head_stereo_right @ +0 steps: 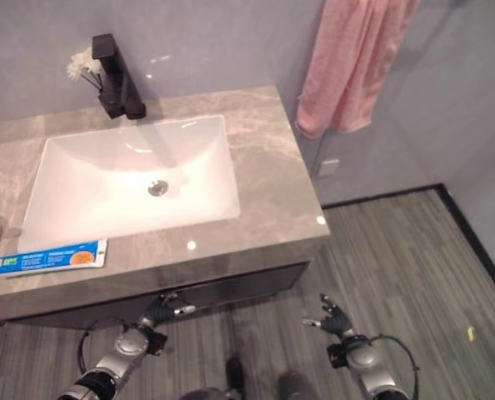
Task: Put brush and paste in cup on sink, flatten towel.
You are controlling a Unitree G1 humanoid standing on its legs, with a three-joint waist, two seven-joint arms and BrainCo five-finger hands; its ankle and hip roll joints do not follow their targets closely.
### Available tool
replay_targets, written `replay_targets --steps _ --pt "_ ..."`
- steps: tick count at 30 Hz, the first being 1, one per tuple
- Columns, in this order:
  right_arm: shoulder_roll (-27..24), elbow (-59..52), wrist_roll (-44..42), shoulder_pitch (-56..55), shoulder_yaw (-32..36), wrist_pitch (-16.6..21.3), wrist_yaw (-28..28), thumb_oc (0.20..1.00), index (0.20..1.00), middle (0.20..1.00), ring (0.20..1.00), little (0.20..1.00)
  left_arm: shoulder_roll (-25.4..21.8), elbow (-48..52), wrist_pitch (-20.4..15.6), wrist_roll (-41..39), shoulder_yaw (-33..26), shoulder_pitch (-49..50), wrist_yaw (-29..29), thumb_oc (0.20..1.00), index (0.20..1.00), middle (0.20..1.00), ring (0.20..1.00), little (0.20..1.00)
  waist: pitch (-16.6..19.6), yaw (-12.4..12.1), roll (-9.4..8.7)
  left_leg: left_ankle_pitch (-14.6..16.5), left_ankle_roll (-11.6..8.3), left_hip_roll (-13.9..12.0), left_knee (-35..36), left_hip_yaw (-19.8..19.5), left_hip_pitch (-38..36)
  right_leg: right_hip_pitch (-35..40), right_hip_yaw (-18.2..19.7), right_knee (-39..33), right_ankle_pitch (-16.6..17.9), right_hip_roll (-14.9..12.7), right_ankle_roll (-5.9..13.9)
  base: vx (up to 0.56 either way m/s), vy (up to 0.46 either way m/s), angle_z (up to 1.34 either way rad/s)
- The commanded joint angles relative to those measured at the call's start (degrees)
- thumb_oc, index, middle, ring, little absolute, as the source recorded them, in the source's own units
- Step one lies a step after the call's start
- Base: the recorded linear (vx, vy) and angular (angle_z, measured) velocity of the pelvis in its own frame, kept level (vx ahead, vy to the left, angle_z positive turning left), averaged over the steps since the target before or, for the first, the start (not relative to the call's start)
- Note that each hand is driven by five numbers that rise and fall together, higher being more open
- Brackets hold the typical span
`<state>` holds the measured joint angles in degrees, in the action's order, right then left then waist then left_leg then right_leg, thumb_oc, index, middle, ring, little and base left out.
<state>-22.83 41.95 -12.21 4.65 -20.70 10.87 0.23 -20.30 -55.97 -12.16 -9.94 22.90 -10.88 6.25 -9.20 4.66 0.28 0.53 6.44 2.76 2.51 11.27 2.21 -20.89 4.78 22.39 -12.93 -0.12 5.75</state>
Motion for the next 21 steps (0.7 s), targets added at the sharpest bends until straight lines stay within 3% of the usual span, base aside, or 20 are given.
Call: replay_targets --steps 1,7,13,18,19,20,21 --pt "-0.98 0.6 1.31 -0.8 -0.12 1.59 -0.26 1.0 1.0 1.0 1.0 1.0 0.05 1.49 -2.75 1.87 -1.11 -1.83 0.93 1.0 1.0 1.0 1.0 1.0 -0.39 1.82 -2.26 0.2 -6.6 -2.13 -8.72 -1.31 4.57 11.66 2.33 -13.55 12.08 -0.04 1.15 0.03 -0.108 0.67" --pt "-1.97 1.98 0.62 -1.6 1.22 1.98 -0.54 1.0 1.0 1.0 1.0 1.0 1.02 1.71 -3.04 1.03 -1.31 -0.2 0.15 1.0 1.0 1.0 1.0 1.0 1.66 1.22 -2.75 0.19 -7.43 -2.47 -7.05 -1.74 2.68 16.03 1.01 -19.93 12.66 0.65 -0.63 0.07 -0.106 0.19" --pt "-2.82 1.32 1.73 -1.53 0.87 2.26 -0.8 1.0 1.0 1.0 1.0 1.0 1.37 0.62 -2.77 1.97 -0.9 -0.08 0.39 1.0 1.0 1.0 1.0 1.0 1.27 0.93 -3.03 -0.61 -8.28 -2.75 -6.84 -3.89 2.97 16.9 0.05 -20.12 11.98 1.52 -1.95 0.0 -0.104 0.17" --pt "-3.52 2.06 2.44 -0.63 0.67 2.2 -1.38 1.0 1.0 1.0 1.0 1.0 1.3 0.6 -2.9 1.95 -1.04 -0.77 0.98 1.0 1.0 1.0 1.0 1.0 0.14 0.87 -3.08 0.48 -9.04 -1.97 -11.25 -6.08 5.66 15.69 -0.89 -18.52 11.62 1.2 -2.2 -0.05 -0.028 0.18" --pt "-3.78 2.55 2.92 -0.2 0.68 2.2 -2.08 1.0 1.0 1.0 1.0 1.0 1.3 0.67 -3.0 1.67 -0.91 -1.31 1.3 1.0 1.0 1.0 1.0 1.0 -0.25 0.92 -3.42 0.12 -9.6 -3.9 -12.17 -5.91 7.08 15.37 -0.81 -18.09 11.7 0.58 -1.97 -0.03 0.023 0.15" --pt "-3.77 2.56 2.93 -0.2 0.68 2.2 -2.09 1.0 1.0 1.0 1.0 1.0 1.3 0.66 -3.0 1.66 -0.91 -1.33 1.3 1.0 1.0 1.0 1.0 1.0 -0.24 0.93 -3.41 0.2 -9.61 -3.92 -12.32 -5.93 7.19 15.33 -0.83 -18.06 11.68 0.6 -1.97 -0.02 0.122 0.13" --pt "-4.11 2.15 2.71 -0.28 1.57 2.17 -2.74 1.0 1.0 1.0 1.0 1.0 1.31 0.83 -3.12 1.52 -0.57 -1.71 1.52 1.0 1.0 1.0 1.0 1.0 -0.1 0.97 -3.61 -1.24 -10.37 -7.86 -11.23 -5.56 7.5 15.34 -0.96 -17.88 11.37 -0.9 -1.22 0.02 0.169 0.13"
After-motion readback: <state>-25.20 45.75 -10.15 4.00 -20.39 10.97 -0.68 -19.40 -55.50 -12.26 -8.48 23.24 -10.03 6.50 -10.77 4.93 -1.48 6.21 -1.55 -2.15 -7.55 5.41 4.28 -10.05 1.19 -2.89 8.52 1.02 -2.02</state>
